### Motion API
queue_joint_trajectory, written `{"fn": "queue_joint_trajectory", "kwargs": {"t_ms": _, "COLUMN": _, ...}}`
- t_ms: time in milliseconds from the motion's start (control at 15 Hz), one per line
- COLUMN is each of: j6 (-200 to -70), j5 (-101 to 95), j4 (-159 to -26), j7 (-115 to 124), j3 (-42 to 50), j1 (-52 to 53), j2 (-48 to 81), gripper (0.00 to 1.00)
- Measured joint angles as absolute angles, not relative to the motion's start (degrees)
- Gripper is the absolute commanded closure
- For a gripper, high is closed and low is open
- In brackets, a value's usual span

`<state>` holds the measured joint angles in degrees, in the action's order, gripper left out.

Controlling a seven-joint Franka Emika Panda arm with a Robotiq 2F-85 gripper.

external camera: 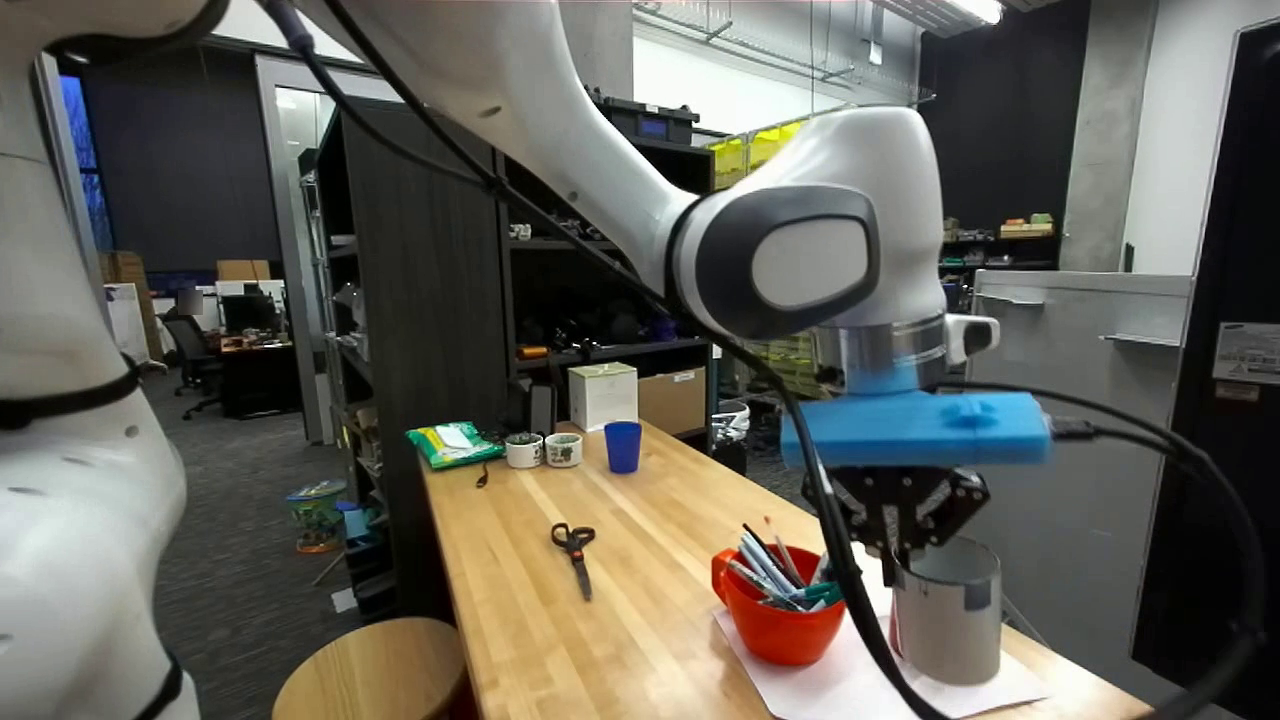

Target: Move the cup to the left

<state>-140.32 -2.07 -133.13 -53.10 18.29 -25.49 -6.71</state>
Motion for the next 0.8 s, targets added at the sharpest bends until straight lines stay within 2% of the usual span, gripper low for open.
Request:
{"fn": "queue_joint_trajectory", "kwargs": {"t_ms": 400, "j6": -138.95, "j5": -4.56, "j4": -134.40, "j7": -51.99, "j3": 14.55, "j1": -15.41, "j2": -15.90, "gripper": 0.98}}
{"fn": "queue_joint_trajectory", "kwargs": {"t_ms": 800, "j6": -135.51, "j5": -4.56, "j4": -134.41, "j7": -51.39, "j3": 9.87, "j1": -6.19, "j2": -18.76, "gripper": 0.98}}
